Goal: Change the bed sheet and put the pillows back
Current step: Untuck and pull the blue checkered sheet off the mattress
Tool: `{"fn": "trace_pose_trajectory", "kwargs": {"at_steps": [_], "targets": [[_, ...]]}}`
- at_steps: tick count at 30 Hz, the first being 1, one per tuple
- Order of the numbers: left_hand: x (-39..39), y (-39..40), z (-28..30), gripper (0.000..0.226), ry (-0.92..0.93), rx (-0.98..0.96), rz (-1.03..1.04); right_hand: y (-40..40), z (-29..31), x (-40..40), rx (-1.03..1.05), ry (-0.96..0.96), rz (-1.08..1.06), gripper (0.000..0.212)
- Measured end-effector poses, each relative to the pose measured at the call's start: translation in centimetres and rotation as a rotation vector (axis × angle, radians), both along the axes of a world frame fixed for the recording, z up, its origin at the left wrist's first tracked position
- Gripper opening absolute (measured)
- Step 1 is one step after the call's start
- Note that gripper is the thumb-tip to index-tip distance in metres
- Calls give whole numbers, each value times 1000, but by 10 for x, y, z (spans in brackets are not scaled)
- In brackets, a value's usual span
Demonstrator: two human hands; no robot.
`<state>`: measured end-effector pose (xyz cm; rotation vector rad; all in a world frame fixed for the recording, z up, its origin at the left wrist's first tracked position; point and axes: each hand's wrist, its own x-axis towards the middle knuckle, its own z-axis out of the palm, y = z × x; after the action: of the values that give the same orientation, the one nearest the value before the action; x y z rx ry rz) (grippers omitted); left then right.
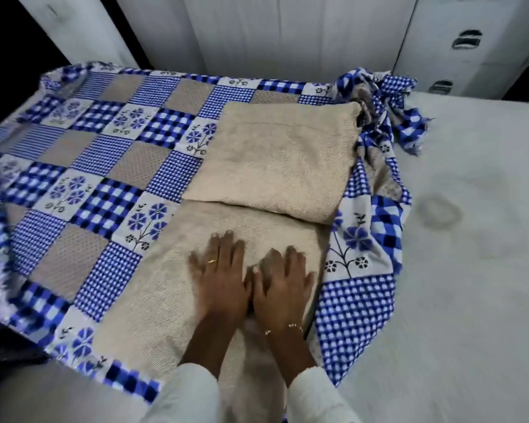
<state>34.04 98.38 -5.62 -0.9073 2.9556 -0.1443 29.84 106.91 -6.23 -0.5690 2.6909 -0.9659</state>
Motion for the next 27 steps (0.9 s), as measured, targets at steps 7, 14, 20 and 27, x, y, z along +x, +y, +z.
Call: {"fn": "trace_pose_trajectory", "kwargs": {"at_steps": [7,14,20,27], "targets": [[65,-34,-5,91,9,277,314,7,-11,67,68,-234,-292,80],[66,-41,15,47,-9,1,19,-16,-12,78,-122,94,-420,53],[72,-31,62,24,378,-38,-1,-8,30,77,-237,330,-459,47],[64,34,105,15,705,89,-102,71,76,54,-357,451,-355,38]]}}
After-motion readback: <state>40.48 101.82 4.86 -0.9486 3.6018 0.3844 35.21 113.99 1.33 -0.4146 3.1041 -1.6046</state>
